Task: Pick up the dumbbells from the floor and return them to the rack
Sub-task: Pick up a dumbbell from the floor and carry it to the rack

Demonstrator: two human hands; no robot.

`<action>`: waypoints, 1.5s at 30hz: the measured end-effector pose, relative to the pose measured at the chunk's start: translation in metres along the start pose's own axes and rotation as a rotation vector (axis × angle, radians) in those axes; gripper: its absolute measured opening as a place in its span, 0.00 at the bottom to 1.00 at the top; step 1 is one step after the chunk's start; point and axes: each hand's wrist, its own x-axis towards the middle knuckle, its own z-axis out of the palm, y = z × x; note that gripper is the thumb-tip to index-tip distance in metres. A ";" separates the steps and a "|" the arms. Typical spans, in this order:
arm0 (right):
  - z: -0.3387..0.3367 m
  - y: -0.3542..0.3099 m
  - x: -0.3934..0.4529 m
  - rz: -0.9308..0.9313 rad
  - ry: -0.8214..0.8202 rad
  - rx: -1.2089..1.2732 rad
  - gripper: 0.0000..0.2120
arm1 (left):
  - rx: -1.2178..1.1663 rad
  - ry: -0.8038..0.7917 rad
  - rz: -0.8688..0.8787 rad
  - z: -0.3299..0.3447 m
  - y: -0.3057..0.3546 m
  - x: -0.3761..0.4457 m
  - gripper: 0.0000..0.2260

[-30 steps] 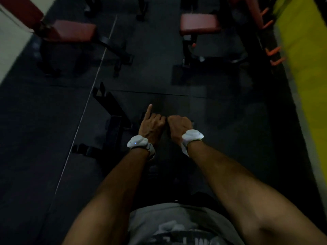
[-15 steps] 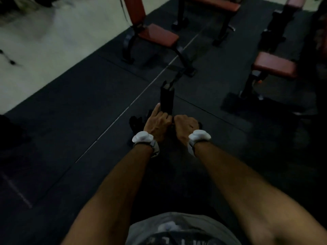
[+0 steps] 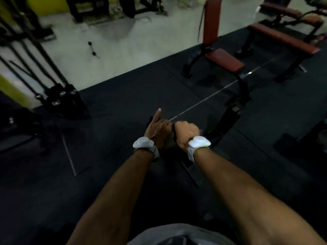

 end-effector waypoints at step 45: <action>-0.039 -0.573 0.446 -0.925 0.023 -0.122 0.08 | 0.165 -0.513 -1.053 0.036 -0.612 -0.131 0.13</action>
